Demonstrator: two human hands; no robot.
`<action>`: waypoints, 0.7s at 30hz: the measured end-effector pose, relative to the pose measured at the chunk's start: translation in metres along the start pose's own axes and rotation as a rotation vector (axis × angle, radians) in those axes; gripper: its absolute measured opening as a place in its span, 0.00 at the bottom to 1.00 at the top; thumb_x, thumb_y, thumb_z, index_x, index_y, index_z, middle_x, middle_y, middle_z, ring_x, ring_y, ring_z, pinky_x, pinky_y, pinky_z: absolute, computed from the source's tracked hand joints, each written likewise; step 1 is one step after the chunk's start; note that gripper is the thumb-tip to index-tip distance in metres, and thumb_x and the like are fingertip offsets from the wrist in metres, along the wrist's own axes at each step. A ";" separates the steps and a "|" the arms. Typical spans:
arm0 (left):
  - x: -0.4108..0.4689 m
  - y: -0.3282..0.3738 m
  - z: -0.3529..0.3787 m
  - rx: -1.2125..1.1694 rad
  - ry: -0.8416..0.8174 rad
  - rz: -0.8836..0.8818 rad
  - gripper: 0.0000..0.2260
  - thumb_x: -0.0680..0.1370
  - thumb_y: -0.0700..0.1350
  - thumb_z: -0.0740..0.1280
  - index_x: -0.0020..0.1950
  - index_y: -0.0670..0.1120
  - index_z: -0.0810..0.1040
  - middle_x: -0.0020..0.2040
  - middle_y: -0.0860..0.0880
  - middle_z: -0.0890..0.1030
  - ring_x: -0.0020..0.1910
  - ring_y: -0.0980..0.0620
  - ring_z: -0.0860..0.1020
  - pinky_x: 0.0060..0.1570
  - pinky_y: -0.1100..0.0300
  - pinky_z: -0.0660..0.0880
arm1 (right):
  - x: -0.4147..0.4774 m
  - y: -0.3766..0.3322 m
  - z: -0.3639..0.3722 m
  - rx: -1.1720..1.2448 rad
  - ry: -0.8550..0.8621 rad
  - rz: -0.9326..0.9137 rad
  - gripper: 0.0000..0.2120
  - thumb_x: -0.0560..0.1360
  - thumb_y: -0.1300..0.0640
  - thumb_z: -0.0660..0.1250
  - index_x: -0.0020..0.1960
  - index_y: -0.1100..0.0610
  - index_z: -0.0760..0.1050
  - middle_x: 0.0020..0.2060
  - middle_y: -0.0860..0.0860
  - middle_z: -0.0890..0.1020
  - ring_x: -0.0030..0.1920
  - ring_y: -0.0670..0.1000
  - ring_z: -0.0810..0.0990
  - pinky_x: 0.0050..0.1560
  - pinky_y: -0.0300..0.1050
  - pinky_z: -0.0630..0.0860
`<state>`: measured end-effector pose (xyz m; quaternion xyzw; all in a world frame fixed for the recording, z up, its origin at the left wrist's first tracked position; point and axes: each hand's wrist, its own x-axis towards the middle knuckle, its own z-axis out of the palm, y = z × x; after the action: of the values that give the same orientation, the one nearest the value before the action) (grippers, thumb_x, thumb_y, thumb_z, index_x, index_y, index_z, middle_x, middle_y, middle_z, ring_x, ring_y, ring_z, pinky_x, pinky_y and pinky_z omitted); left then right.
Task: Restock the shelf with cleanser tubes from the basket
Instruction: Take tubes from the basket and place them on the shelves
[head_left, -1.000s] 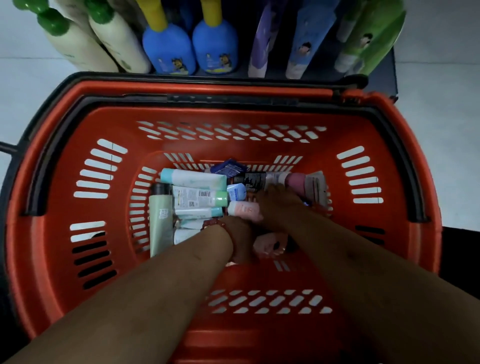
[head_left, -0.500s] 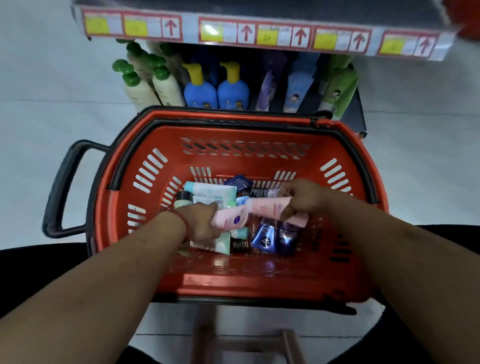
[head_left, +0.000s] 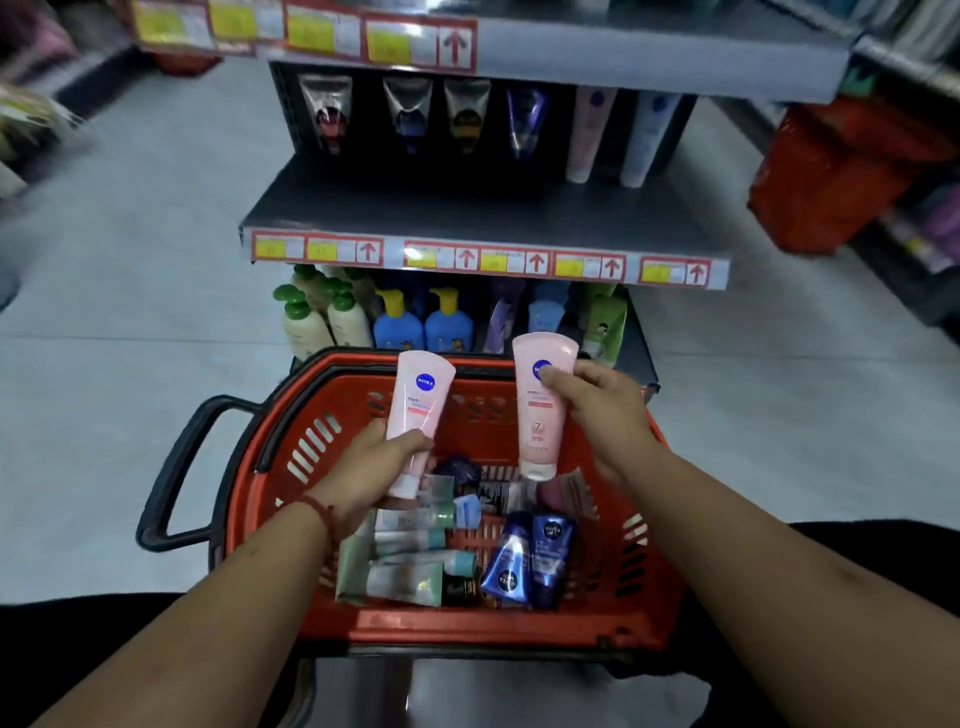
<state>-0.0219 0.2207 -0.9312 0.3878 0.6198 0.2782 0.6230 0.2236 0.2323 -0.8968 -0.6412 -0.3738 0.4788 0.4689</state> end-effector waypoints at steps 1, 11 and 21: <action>-0.003 0.006 0.002 -0.062 -0.018 -0.003 0.09 0.79 0.42 0.68 0.59 0.48 0.74 0.42 0.44 0.84 0.40 0.44 0.83 0.44 0.43 0.83 | -0.001 -0.004 0.000 0.041 0.011 0.013 0.08 0.78 0.55 0.72 0.54 0.57 0.83 0.47 0.55 0.88 0.47 0.56 0.86 0.44 0.51 0.82; -0.027 0.065 0.001 -0.085 -0.146 0.081 0.08 0.81 0.42 0.66 0.60 0.46 0.75 0.44 0.44 0.84 0.40 0.45 0.82 0.39 0.49 0.82 | -0.006 -0.072 0.002 0.327 -0.230 0.433 0.14 0.79 0.67 0.62 0.63 0.59 0.67 0.48 0.62 0.77 0.53 0.62 0.78 0.62 0.65 0.77; -0.023 0.085 -0.013 -0.331 -0.167 0.154 0.16 0.81 0.44 0.66 0.69 0.45 0.73 0.51 0.42 0.86 0.42 0.45 0.84 0.37 0.51 0.82 | 0.004 -0.087 -0.001 0.344 -0.019 0.287 0.19 0.72 0.59 0.78 0.58 0.65 0.77 0.48 0.64 0.86 0.43 0.61 0.87 0.39 0.55 0.85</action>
<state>-0.0248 0.2497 -0.8469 0.3482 0.4804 0.3899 0.7043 0.2230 0.2600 -0.8138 -0.5941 -0.1958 0.6032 0.4948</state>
